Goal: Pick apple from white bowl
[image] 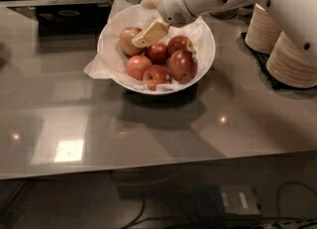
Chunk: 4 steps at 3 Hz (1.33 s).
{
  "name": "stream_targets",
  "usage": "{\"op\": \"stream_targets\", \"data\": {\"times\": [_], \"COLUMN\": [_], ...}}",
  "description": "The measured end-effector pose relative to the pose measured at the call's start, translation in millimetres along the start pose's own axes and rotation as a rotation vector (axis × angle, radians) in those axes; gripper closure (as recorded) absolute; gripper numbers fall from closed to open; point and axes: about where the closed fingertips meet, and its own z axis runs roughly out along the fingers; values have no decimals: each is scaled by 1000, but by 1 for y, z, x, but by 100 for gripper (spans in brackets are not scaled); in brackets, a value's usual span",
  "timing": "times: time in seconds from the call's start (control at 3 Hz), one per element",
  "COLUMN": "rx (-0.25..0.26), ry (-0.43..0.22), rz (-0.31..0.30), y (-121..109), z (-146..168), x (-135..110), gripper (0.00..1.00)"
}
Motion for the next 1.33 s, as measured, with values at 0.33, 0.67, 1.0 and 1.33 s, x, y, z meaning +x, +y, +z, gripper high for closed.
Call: {"op": "stream_targets", "data": {"times": [0.33, 0.67, 1.0, 1.33], "rx": [-58, -91, -102, -121], "ry": [-50, -65, -22, 24], "rz": [48, 80, 112, 144], "y": [3, 5, 6, 10], "z": [-8, -11, -5, 5], "x": [-13, -18, -5, 11], "gripper": [29, 27, 28, 26]}}
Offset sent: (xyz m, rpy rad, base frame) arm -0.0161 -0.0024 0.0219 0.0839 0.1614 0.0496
